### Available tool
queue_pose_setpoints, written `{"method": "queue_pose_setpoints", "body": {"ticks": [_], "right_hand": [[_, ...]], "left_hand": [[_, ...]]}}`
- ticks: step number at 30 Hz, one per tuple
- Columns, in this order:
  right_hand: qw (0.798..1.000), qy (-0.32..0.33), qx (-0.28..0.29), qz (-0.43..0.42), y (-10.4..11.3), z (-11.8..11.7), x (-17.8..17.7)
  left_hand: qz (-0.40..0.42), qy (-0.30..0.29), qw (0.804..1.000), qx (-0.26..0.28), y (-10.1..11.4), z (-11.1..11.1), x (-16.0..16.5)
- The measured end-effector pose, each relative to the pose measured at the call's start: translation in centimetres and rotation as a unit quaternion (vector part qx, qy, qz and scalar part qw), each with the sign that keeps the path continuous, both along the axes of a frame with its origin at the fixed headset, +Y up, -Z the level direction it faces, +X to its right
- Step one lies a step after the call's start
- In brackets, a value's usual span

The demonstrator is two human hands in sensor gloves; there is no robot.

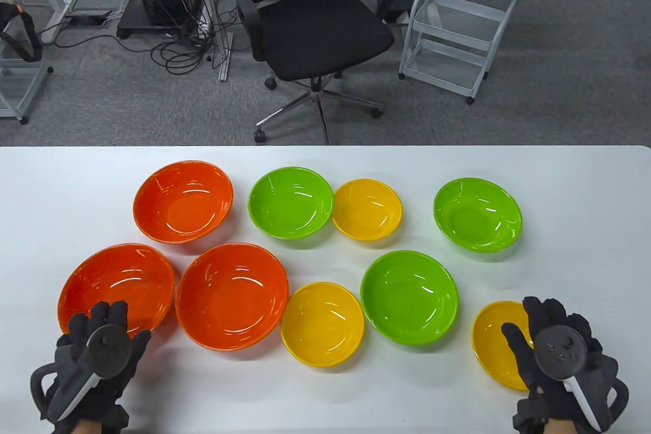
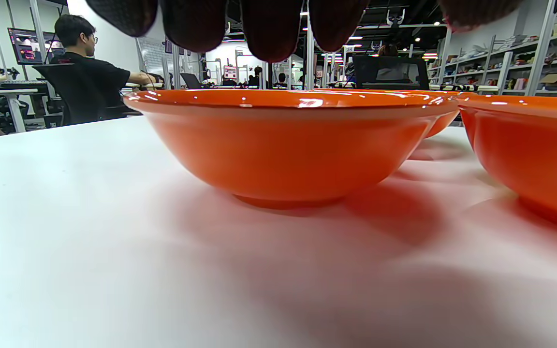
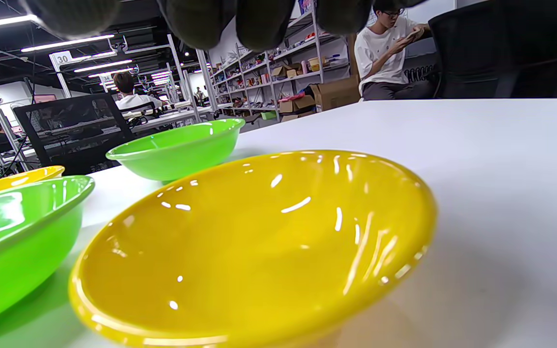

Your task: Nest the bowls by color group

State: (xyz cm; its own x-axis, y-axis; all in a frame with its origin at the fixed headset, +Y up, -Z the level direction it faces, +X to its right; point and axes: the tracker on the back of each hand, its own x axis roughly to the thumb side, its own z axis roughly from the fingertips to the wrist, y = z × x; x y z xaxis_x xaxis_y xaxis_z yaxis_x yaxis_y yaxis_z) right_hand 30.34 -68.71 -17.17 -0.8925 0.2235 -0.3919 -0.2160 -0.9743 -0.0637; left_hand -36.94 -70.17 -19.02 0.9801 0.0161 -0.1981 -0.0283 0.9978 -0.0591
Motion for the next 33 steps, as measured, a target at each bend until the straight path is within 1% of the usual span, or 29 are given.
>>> {"method": "queue_pose_setpoints", "body": {"ticks": [5,12,18,19,20,23,28,31,32,33], "right_hand": [[1.0,0.003,-0.004,0.0,0.0,0.0,-0.1],[1.0,0.008,-0.019,0.003,-0.5,-0.3,-0.4],[1.0,0.017,-0.023,0.006,-0.6,-0.4,-0.8],[1.0,0.018,-0.023,0.007,-0.6,-0.4,-0.9],[0.999,0.02,-0.023,0.011,-0.7,-0.4,-1.1],[0.999,0.024,-0.021,0.022,-0.9,-0.5,-1.5],[0.999,0.037,-0.03,0.026,-1.1,-0.8,-2.1],[0.999,0.039,-0.026,0.023,-1.1,-0.8,-2.1],[0.999,0.04,-0.024,0.022,-1.1,-0.8,-2.0],[0.999,0.041,-0.024,0.022,-1.2,-0.8,-2.0]], "left_hand": [[-0.006,-0.01,1.0,0.005,0.1,0.2,0.3],[0.01,-0.028,0.999,-0.027,-0.8,0.0,0.6],[-0.057,-0.035,0.995,-0.076,-2.6,-0.7,1.9],[-0.064,-0.04,0.993,-0.095,-3.1,-1.0,2.2],[-0.085,-0.035,0.991,-0.102,-3.5,-1.2,2.6],[-0.155,-0.024,0.984,-0.087,-4.1,-1.6,3.0],[-0.152,-0.013,0.986,-0.065,-4.1,-1.8,2.8],[-0.17,-0.024,0.984,-0.05,-4.0,-1.7,3.0],[-0.188,-0.047,0.981,-0.024,-4.0,-1.6,3.1],[-0.214,-0.058,0.975,0.018,-3.8,-1.6,3.2]]}}
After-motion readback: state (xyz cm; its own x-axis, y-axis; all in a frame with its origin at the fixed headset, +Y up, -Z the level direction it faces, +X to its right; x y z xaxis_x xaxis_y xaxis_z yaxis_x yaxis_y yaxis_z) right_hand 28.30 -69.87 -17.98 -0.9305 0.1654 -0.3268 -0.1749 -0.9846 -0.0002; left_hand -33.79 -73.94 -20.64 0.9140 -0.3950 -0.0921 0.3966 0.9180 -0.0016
